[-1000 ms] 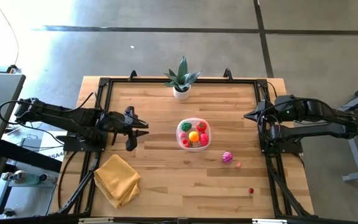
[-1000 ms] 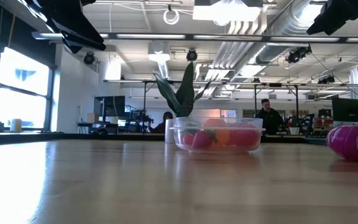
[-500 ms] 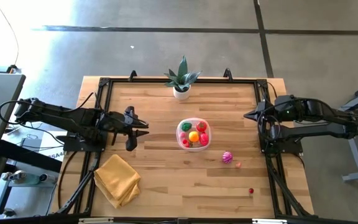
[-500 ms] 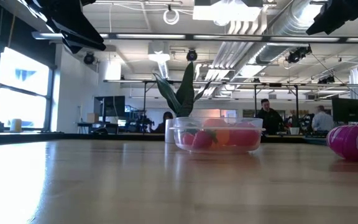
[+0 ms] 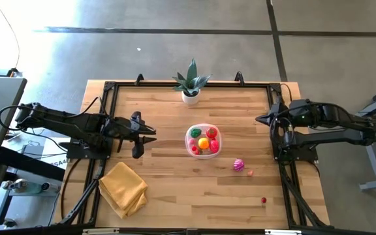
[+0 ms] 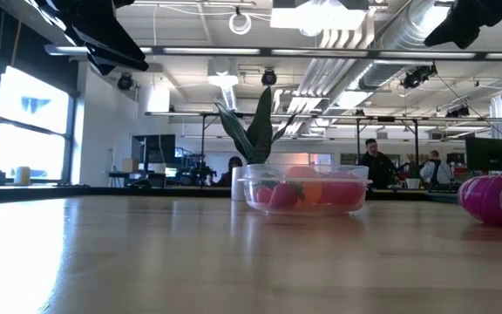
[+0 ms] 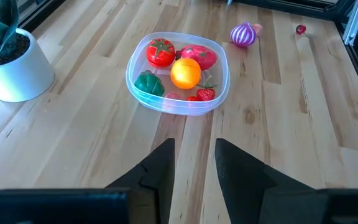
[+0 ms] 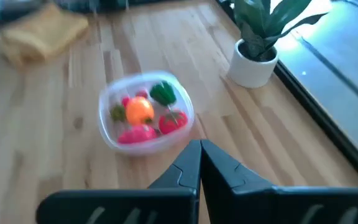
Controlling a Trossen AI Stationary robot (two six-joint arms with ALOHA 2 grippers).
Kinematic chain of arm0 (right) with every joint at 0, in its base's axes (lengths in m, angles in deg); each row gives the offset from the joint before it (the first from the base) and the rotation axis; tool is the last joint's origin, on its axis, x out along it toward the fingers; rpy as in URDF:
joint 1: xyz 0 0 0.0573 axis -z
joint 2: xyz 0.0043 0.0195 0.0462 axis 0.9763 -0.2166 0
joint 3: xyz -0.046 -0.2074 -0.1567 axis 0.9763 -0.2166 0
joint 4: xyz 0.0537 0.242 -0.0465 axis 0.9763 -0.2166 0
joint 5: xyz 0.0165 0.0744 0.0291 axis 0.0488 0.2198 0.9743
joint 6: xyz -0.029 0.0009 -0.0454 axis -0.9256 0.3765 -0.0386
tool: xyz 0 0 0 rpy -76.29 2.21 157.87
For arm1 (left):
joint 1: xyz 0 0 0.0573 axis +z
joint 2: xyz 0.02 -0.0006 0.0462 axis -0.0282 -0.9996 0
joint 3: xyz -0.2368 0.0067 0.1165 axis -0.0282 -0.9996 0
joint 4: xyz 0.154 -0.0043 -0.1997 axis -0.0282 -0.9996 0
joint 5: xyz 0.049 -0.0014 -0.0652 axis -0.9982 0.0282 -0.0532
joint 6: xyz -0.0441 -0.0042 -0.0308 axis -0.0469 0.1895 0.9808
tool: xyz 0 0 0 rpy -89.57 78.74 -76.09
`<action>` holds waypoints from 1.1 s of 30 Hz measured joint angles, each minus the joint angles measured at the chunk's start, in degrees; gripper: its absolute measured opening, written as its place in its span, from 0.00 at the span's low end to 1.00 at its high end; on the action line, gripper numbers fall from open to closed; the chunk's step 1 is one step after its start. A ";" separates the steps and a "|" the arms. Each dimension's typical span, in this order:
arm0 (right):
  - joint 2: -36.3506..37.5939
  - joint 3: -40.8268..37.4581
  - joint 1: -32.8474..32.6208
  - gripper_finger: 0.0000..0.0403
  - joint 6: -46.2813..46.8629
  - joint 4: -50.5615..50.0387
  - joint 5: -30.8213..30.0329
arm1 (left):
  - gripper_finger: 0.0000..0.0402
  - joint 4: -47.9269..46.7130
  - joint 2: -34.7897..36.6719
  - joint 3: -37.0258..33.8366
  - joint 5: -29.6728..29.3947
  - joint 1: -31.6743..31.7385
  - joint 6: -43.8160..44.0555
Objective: Pick and placing Produce into tupperware
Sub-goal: Put the onion into the transparent bin
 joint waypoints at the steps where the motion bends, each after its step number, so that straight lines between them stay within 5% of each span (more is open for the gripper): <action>1: 0.00 0.00 0.00 0.00 1.97 0.97 0.00 | 0.26 0.00 0.00 0.00 0.00 0.00 0.00; 11: 0.00 0.00 0.00 0.00 12.35 6.96 1.43 | 0.26 0.00 0.00 0.00 0.00 0.00 0.00; 20: -3.30 0.09 -0.02 0.03 6.29 18.35 15.13 | 0.26 0.00 0.00 0.00 0.00 0.00 0.00; 28: -10.77 0.09 -0.02 0.16 10.88 17.65 17.31 | 0.26 0.00 0.00 0.00 0.00 0.00 0.00; 33: -15.62 0.09 -1.84 0.23 20.76 8.25 17.38 | 0.26 0.00 0.00 0.00 0.00 0.00 0.00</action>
